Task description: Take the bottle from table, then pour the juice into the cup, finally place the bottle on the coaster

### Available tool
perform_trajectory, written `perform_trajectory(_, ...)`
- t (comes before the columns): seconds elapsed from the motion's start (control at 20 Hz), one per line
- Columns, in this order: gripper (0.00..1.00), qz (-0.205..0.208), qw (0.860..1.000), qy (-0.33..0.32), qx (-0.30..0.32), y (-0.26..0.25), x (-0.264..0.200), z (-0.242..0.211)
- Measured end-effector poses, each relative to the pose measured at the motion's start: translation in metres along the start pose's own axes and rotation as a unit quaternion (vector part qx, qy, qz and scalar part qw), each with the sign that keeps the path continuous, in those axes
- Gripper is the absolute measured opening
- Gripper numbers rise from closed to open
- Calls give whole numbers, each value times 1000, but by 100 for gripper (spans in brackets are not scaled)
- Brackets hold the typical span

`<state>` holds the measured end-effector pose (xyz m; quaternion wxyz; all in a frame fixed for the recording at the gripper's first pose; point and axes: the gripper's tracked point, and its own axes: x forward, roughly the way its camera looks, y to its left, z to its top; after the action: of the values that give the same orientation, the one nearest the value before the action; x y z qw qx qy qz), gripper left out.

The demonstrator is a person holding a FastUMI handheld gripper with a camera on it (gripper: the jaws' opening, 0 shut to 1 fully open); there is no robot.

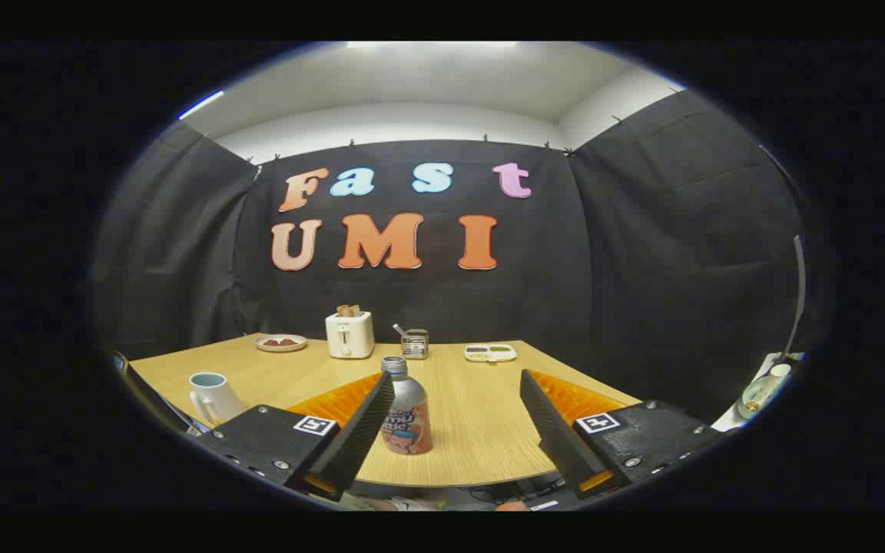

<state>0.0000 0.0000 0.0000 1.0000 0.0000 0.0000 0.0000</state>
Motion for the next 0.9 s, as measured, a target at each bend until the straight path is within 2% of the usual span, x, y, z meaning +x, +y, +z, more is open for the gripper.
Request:
perform_trajectory(0.2, 98, 12, 1000, 11, -19, 11, 5, -9)
perform_trajectory(0.5, 98, 21, 999, 23, 7, 17, 7, -15)
perform_trajectory(0.9, 98, 21, 999, 37, 8, 19, 8, -23)
